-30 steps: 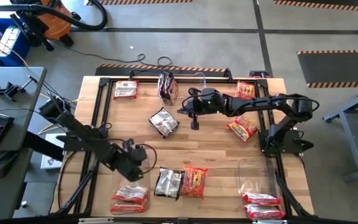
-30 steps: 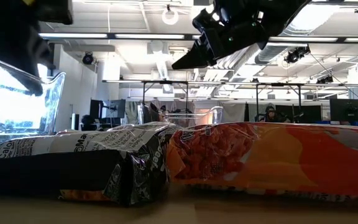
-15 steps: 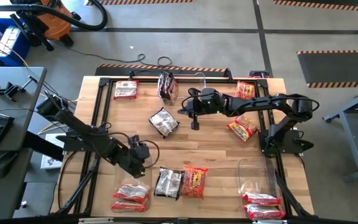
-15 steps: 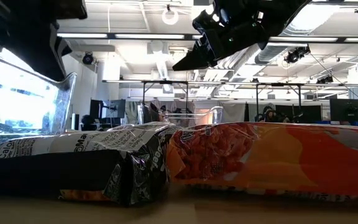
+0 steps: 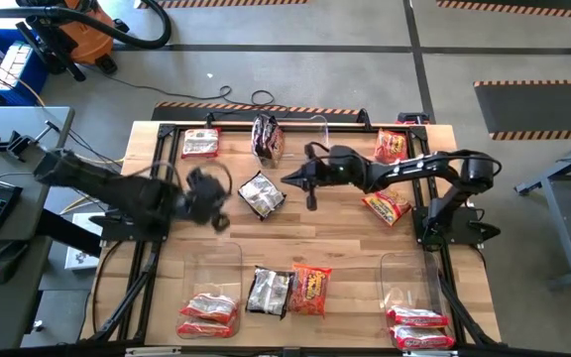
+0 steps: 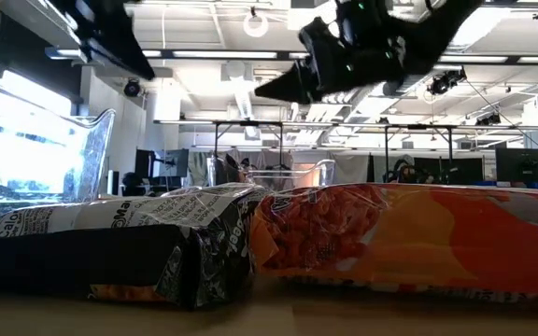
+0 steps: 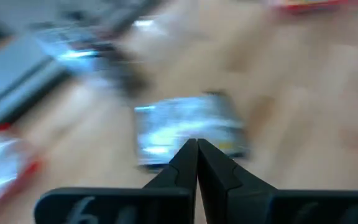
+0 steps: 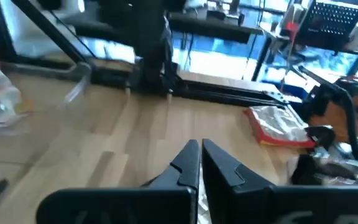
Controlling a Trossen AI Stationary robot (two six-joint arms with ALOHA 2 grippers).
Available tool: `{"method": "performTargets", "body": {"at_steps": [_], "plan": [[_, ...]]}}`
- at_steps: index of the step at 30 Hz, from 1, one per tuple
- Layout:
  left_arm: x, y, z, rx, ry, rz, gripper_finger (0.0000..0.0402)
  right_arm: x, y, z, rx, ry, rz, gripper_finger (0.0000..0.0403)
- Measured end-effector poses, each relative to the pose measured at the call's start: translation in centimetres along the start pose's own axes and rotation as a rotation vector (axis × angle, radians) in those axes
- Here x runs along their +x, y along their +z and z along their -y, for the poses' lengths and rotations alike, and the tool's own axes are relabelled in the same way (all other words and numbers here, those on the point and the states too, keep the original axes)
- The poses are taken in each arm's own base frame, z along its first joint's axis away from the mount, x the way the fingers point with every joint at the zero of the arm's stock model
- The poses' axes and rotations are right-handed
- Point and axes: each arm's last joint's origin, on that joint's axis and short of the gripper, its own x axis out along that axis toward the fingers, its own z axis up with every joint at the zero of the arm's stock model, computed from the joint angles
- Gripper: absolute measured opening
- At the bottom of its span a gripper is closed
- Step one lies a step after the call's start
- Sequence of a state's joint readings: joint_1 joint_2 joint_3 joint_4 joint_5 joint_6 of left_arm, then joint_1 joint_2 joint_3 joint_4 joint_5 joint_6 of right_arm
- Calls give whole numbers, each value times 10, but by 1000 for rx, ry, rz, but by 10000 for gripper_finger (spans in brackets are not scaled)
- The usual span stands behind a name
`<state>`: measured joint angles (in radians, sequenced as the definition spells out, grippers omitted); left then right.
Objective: Sort Maruchan noodles
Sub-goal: Put the left red noodle pack into the bottom right transparent bin
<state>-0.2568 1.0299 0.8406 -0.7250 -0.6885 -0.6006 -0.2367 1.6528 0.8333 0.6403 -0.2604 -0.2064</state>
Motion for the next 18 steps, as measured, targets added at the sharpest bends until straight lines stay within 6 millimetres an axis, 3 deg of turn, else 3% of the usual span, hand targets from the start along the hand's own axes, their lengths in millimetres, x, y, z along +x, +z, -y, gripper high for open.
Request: {"method": "performTargets", "body": {"at_steps": [4, 9, 18], "plan": [[23, 12, -39, -64, 216, -52, 9, -11, -18, -7, 46, -13, 57, 0], [54, 20, -83, -82, 281, -200, 33, -17, -26, -9, 85, -32, 43, 0], [103, 14, -131, -101, 359, -404, 93, -17, -27, -10, 91, -31, 17, 0]]}}
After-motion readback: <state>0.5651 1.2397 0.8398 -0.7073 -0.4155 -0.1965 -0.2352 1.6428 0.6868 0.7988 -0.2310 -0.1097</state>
